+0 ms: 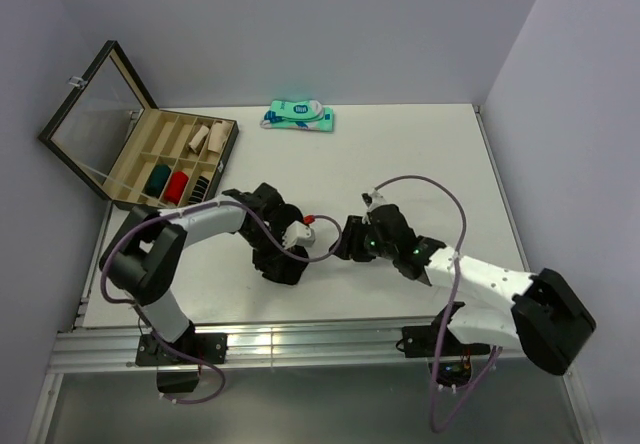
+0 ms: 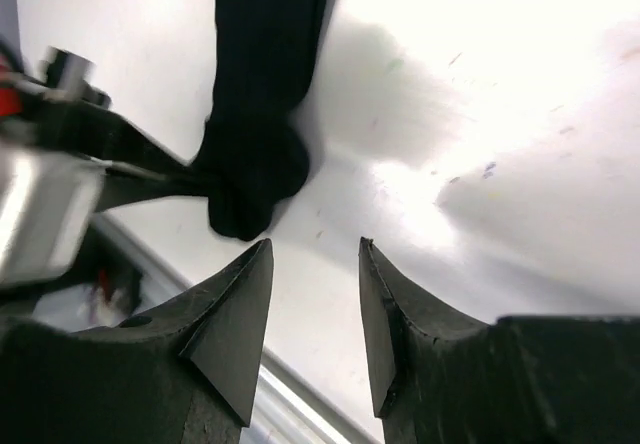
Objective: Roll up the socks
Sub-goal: Roll the sock at the center of the board.
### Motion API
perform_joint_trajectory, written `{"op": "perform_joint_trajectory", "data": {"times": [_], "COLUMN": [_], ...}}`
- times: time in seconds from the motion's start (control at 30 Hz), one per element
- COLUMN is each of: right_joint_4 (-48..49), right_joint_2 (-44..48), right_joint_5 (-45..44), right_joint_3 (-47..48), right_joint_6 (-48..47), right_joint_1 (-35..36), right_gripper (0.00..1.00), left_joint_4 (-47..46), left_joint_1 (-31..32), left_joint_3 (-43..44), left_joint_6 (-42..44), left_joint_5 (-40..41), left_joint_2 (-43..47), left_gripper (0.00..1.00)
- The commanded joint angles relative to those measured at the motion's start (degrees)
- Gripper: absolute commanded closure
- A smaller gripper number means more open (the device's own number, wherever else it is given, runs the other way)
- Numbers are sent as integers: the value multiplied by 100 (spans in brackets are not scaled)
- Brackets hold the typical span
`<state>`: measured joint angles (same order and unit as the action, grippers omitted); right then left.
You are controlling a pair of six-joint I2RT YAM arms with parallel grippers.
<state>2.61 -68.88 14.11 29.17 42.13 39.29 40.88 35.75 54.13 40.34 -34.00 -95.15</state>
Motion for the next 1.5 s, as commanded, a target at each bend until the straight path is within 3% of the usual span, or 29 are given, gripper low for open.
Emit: {"op": "perform_joint_trajectory", "data": {"times": [0.0,0.03,0.23,0.47,0.53,0.77,1.47], "right_joint_4": [442,451,722,1232,1295,1330,1145], "right_joint_2": [734,936,921,166,-500,-1539,-2875], "right_joint_5": [-1514,-2082,-3535,-4311,-4477,-4408,-3775], "right_joint_3": [-270,-297,-333,-8,289,976,1750], "right_joint_6": [-160,-205,-652,-1584,-1856,-2498,-3220], "right_joint_1": [480,701,2327,3523,3743,3981,3973], "right_gripper": [53,52,52,51,51,51,50], "left_joint_4": [1016,1079,1807,2758,2889,3057,3057], "left_joint_1": [-68,-85,-208,-419,-472,-586,-692], "left_joint_3": [414,536,1116,1829,1935,2075,2181], "left_joint_6": [308,308,423,660,677,589,387], "left_joint_5": [-423,-467,-819,-1258,-1302,-1276,-1135], "left_joint_2": [-371,-511,-1233,-2042,-2182,-2587,-2816], "left_gripper": [100,99,100,100,100,100,98]}}
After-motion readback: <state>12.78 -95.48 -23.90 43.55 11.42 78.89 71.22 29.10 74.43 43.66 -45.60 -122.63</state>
